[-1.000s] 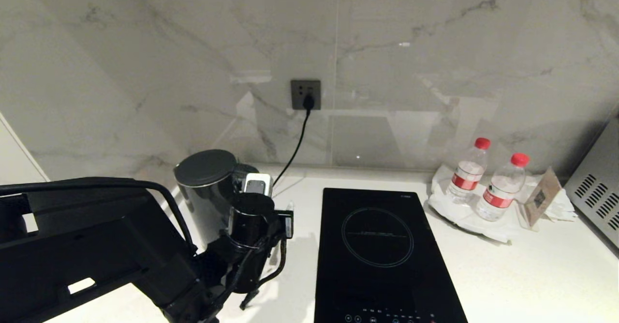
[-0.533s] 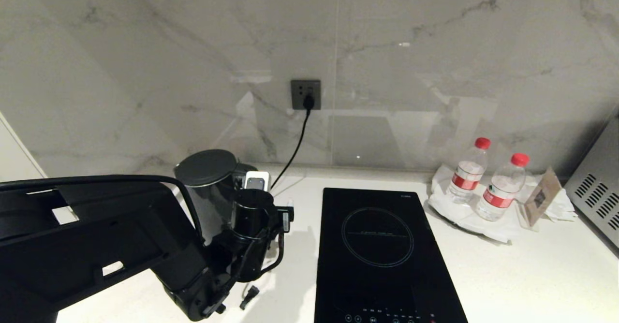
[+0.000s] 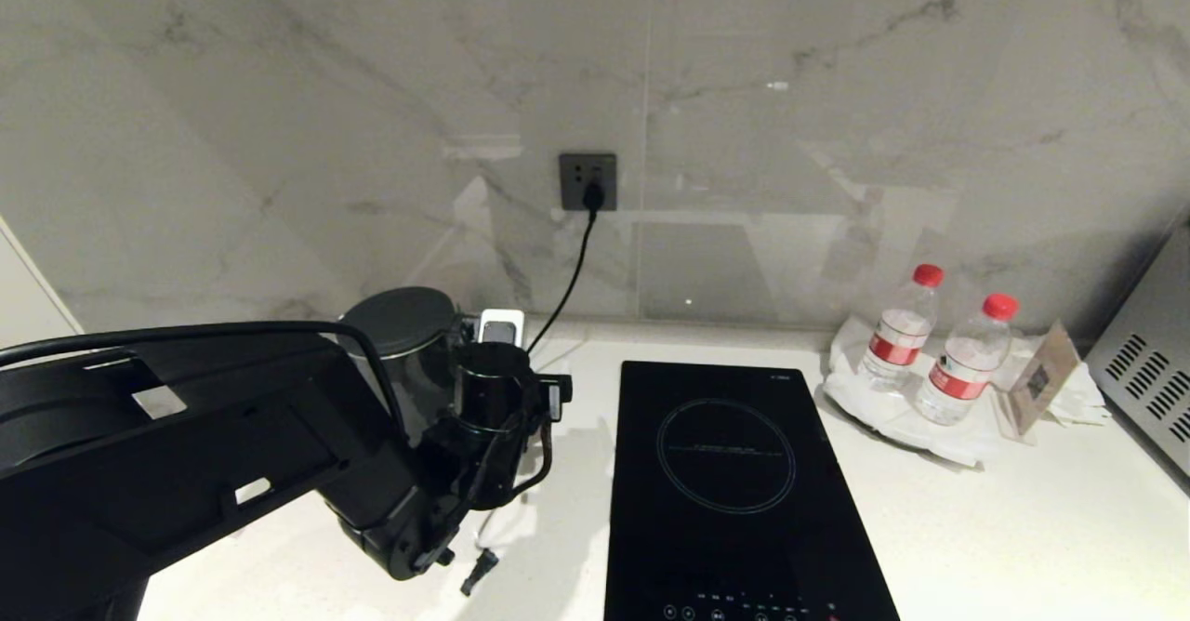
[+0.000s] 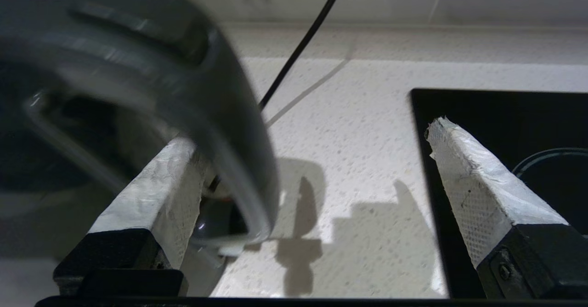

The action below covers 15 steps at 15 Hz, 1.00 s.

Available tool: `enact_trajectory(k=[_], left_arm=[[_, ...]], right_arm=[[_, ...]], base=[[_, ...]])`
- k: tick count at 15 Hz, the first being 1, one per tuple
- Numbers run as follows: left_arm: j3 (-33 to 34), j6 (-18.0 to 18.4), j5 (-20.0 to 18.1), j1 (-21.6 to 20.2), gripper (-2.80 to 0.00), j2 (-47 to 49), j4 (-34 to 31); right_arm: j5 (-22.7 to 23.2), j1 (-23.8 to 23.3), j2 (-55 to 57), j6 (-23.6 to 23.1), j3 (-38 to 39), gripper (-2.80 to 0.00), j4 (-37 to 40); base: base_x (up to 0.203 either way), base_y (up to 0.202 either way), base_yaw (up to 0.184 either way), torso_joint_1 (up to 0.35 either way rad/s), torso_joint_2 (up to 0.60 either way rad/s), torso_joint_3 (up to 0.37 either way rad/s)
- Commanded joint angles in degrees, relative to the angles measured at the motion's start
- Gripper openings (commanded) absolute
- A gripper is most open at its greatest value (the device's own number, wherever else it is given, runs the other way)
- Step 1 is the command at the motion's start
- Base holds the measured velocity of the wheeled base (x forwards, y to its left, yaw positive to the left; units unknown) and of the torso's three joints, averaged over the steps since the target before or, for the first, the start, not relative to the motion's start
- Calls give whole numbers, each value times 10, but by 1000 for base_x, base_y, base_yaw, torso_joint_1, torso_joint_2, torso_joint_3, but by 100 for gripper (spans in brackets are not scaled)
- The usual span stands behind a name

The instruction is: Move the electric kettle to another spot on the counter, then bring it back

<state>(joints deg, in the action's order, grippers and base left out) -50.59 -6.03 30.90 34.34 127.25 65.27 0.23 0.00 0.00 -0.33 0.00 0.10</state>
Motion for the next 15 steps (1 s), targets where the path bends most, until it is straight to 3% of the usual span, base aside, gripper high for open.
enact_trajectory(k=[1,8,15], left_arm=[[-13,0,-1,-1,0,10,4],[-75,1,-1,-23,0,62,1],[-92,1,-3,-28,0,65,1]], right_arm=[[0,0,0,0,0,-280,0],[0,0,-1,0,0,-280,0],[0,0,-1,0,0,-280,0]], base=[[0,0,0,0,0,0],[0,0,0,0,0,0],[0,0,0,0,0,0]])
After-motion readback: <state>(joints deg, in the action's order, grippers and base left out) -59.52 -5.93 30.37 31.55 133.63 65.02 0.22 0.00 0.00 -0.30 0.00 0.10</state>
